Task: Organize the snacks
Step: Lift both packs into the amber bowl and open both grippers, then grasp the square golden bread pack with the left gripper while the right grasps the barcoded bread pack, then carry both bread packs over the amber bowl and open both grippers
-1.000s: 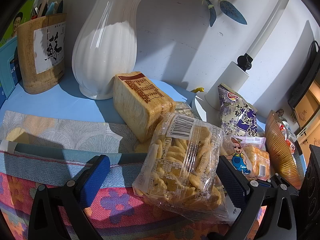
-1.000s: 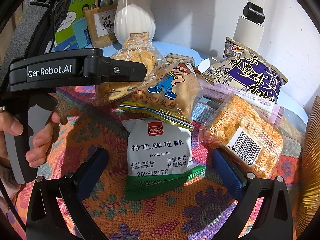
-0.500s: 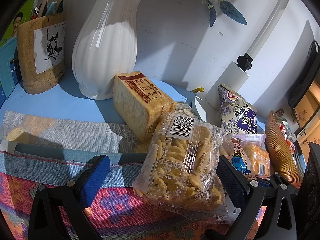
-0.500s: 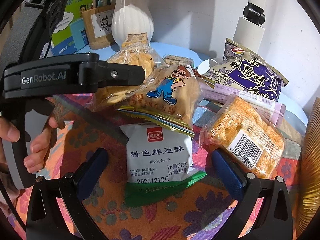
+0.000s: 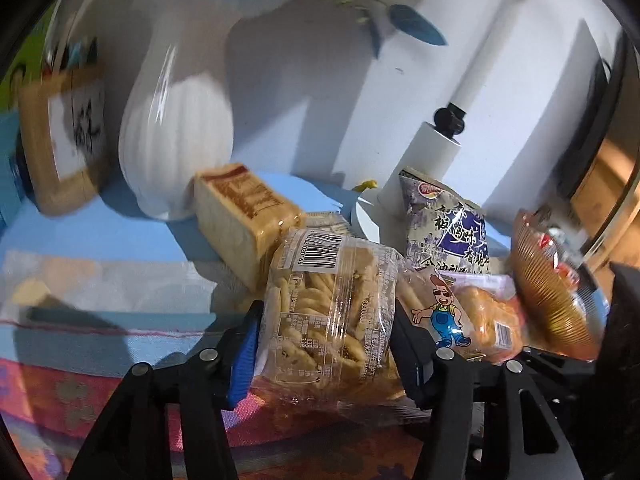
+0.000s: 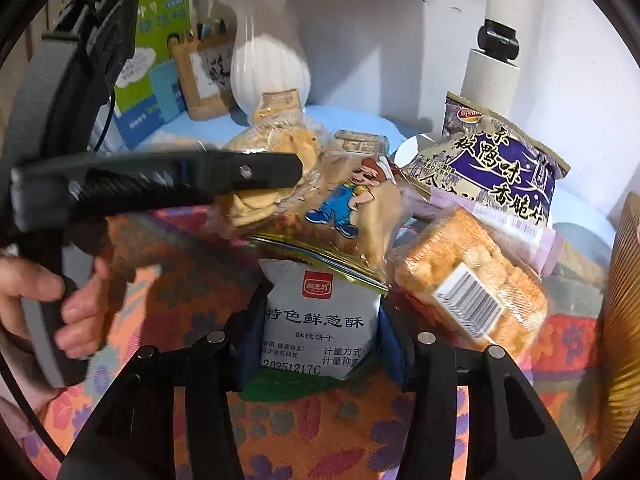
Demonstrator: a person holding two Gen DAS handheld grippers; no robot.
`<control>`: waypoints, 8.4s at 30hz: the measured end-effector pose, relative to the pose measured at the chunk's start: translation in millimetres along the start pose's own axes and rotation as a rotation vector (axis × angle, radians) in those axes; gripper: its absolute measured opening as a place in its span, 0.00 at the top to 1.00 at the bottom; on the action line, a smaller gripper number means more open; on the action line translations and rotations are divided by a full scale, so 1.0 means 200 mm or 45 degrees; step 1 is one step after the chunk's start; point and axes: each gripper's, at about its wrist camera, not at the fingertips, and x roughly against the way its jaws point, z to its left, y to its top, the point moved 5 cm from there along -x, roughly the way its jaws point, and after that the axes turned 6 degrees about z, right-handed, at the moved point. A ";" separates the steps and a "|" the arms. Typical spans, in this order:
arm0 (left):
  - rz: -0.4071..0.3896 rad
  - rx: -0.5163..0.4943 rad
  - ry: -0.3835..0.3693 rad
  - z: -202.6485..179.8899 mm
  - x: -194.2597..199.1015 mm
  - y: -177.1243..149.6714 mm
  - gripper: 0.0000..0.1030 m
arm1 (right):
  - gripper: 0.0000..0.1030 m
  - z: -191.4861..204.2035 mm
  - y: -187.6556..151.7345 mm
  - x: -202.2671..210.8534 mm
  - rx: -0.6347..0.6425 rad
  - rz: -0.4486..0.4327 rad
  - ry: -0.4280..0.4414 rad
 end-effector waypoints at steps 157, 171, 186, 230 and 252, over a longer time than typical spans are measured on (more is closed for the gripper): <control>0.131 0.150 0.484 0.44 -0.19 0.17 0.01 | 0.00 -0.33 -0.01 -0.09 -0.428 0.050 -0.336; 0.059 0.081 0.416 0.34 -0.17 0.20 0.32 | 0.18 -0.28 -0.01 0.05 -0.391 -0.133 -0.171; -0.074 0.024 0.146 0.26 -0.05 0.21 0.43 | 0.18 -0.29 -0.03 0.16 -0.414 -0.252 0.003; 0.064 -0.201 0.115 0.09 -0.16 0.17 0.45 | 0.18 -0.29 -0.03 0.13 -0.412 -0.275 0.104; -0.120 -0.151 0.224 0.12 -0.01 0.18 0.48 | 0.18 -0.32 -0.06 0.21 -0.450 -0.380 0.170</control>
